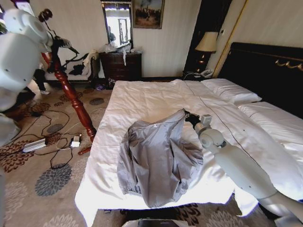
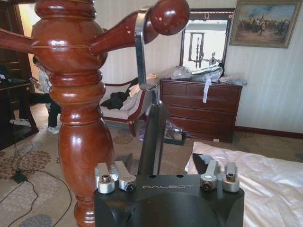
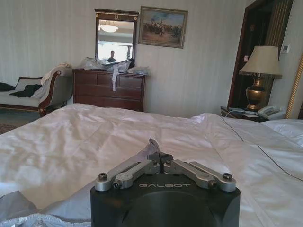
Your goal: Pick up the clothes from the bed and hang them on the clothes hanger.
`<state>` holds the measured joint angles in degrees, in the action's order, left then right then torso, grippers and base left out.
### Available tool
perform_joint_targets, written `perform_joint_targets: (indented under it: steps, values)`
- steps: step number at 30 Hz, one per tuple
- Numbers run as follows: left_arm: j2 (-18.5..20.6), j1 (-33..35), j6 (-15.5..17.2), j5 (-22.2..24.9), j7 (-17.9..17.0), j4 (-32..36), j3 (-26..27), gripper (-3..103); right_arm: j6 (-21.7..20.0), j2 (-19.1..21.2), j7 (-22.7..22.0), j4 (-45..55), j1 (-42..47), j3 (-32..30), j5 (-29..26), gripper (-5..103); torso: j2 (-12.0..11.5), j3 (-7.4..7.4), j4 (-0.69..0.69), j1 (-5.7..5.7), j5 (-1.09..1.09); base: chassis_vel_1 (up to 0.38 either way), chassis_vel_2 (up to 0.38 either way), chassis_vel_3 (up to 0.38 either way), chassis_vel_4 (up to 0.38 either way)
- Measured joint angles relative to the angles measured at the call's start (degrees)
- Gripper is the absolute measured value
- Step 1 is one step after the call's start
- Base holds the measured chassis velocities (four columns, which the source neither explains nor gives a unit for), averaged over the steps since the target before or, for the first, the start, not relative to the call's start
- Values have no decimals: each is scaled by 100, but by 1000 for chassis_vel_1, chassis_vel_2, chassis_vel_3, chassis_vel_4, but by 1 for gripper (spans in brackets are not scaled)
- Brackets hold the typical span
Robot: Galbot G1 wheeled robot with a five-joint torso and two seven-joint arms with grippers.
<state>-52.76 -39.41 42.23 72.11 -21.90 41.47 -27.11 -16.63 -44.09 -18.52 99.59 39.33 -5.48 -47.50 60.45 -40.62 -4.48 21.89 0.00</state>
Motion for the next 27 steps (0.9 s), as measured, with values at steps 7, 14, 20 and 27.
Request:
perform_joint_targets:
  steps: [7,14,20,27]
  values:
    - [-82,-3,-3,-42,5,-35,31,48,11,-1,11,0,-18,-6,16,0,0,0,1,0,-1,0,0,0,0]
    - [10,56,-39,-149,21,136,32,20,15,47,34,-17,-73,77,26,0,0,1,4,-1,-2,0,0,0,0]
    - [88,95,-78,-144,24,287,41,15,17,65,35,-9,-112,88,18,0,0,0,2,-1,-1,0,0,0,0]
    - [192,99,-89,-111,26,519,49,15,17,79,23,10,-125,92,7,0,0,0,-1,0,0,0,0,0,0]
